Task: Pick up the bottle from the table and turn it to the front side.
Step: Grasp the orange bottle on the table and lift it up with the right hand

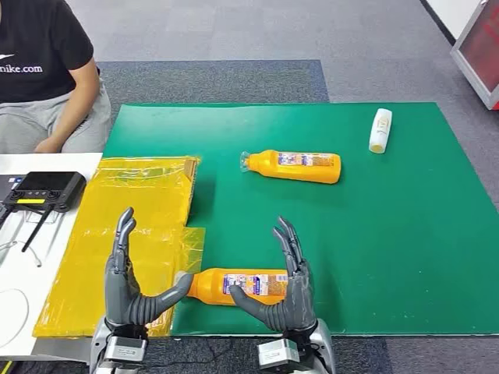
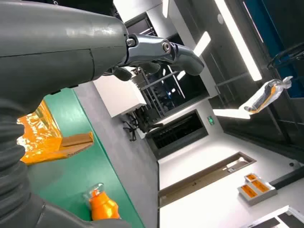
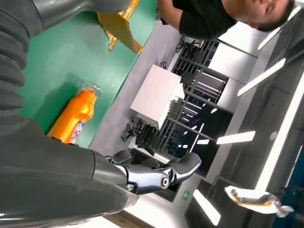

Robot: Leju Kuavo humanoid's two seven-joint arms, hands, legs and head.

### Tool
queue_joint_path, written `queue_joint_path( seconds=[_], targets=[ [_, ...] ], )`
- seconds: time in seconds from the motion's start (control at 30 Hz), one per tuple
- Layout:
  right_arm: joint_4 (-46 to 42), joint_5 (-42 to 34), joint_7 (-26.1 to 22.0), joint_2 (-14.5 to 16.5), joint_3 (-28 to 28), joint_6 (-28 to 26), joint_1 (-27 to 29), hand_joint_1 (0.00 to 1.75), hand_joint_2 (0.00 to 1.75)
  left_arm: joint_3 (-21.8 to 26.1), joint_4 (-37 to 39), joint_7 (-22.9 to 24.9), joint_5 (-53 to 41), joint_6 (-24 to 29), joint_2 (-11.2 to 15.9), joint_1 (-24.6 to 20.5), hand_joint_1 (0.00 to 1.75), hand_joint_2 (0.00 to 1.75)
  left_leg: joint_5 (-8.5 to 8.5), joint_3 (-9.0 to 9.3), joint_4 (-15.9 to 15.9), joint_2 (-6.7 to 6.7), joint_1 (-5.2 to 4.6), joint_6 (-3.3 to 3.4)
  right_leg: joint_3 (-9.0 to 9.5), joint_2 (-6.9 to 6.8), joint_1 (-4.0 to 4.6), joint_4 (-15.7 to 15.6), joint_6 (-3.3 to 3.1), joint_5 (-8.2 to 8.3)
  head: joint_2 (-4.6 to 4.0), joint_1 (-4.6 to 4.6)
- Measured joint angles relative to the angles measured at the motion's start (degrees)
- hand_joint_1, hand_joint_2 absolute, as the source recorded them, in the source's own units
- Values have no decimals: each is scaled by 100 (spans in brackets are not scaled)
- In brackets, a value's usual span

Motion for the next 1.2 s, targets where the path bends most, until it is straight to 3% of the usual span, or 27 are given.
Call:
queue_joint_path(
  seconds=[0.07, 0.17, 0.23, 0.5, 0.67, 0.83, 1.2],
  targets=[
    [64, 607, 250, -14, -4, -10, -25, 0, 175, 0, 2, 0, -10, -15, -1, -3, 0, 175, 0, 1, 0, 0, 0, 0, 0, 0, 0, 0, 0, 0, 0, -1],
    [404, 2271, 747, -119, -8, -20, -142, 0, 175, 2, 13, 0, -45, -60, -3, -13, 0, 175, 0, 1, 0, 0, 0, 0, 1, 0, 0, 0, 0, 0, 0, -1],
    [718, 2593, 960, -219, 38, -2, -235, 0, 175, 5, 20, 0, -61, -88, -6, -14, 0, 175, 0, 0, 0, 0, 0, 0, 2, -1, 0, 0, 1, 0, 0, 0],
    [1386, 2525, 1747, -645, 308, 826, -394, 0, 175, 85, 26, 0, -86, -43, -2, 81, 0, 175, 0, -1, 0, -1, 0, 0, 1, -1, -1, 0, 2, 1, 0, 0],
    [1459, 2456, 1896, -845, 345, 1066, -384, 0, 175, 166, 26, 2, -84, -17, 10, 179, 0, 175, -2, -1, 0, 0, 0, 0, -1, 0, -1, 0, 0, -2, 0, 1],
    [1459, 2331, 2044, -862, 380, 1524, -456, 0, 175, 196, 28, 15, -97, -118, 8, 198, 0, 175, -2, -1, 0, 0, 0, -1, 1, 1, 0, 0, -1, -1, 0, 1],
    [1456, 2246, 2595, -788, 804, 2854, -1176, 0, 175, 248, 88, 21, -145, -302, -50, 184, 0, 175, 9, 4, 0, 2, 1, -2, 2, 3, 0, 0, -1, 11, 0, 1]
  ],
)
